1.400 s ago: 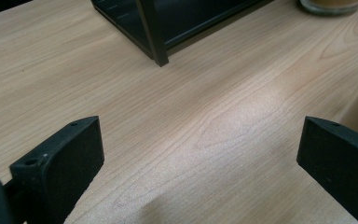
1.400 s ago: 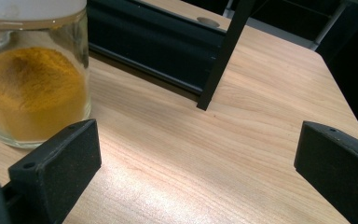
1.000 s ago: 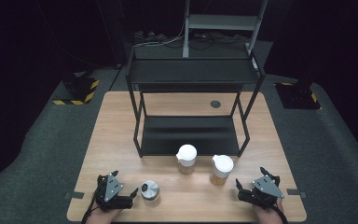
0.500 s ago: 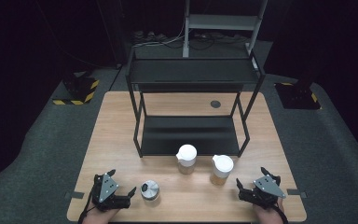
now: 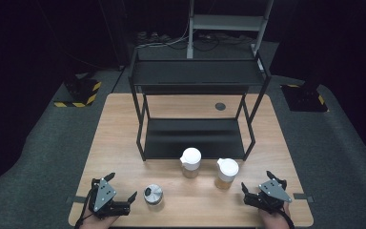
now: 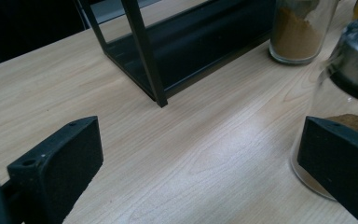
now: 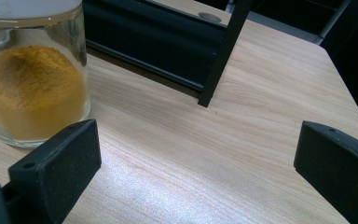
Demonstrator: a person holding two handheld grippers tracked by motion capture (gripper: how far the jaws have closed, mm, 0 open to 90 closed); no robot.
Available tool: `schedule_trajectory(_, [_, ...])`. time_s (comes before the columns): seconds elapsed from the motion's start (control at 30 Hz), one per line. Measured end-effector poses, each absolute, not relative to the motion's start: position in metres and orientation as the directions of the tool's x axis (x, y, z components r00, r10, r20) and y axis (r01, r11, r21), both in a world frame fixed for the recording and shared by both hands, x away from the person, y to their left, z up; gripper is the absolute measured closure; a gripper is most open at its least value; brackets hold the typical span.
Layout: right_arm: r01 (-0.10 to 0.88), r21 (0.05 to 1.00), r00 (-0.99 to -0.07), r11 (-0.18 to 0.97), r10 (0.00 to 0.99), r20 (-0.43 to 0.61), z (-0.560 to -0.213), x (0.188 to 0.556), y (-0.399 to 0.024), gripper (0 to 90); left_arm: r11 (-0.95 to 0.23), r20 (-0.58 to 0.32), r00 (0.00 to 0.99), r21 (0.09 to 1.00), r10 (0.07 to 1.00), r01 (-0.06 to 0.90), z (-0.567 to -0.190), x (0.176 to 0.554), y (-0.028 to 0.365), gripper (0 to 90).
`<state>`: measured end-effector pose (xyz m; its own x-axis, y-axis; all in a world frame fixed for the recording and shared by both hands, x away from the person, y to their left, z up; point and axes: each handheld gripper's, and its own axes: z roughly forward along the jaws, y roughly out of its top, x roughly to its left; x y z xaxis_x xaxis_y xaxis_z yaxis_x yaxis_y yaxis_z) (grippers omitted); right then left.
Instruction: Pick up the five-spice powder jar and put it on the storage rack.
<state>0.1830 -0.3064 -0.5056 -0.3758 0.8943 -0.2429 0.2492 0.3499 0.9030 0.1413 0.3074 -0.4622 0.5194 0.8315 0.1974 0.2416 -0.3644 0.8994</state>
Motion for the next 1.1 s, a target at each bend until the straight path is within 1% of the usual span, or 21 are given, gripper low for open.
schedule_trajectory(0.17, [0.251, 0.904, -0.375, 0.346, 0.896, -0.239, -0.506, 0.183, -0.307, 0.1, -0.360, 0.203, 0.519, 0.906, 0.830, 0.221, -0.458, 0.137, 0.307, 0.5])
schedule_trajectory(0.27, [0.251, 0.905, -0.374, 0.344, 0.897, -0.237, -0.506, 0.183, -0.307, 0.0, -0.333, 0.183, 0.525, 0.920, 0.832, 0.208, -0.455, 0.133, 0.310, 0.5])
schedule_trajectory(0.5, [0.256, 0.909, -0.372, 0.328, 0.901, -0.221, -0.505, 0.184, -0.309, 0.0, -0.310, 0.176, 0.536, 0.936, 0.825, 0.170, -0.448, 0.124, 0.310, 0.5])
schedule_trajectory(1.1, [0.257, 0.907, -0.375, 0.333, 0.899, -0.224, -0.505, 0.184, -0.309, 0.0, -0.284, 0.159, 0.610, 0.952, 0.777, 0.113, -0.444, 0.118, 0.300, 0.5])
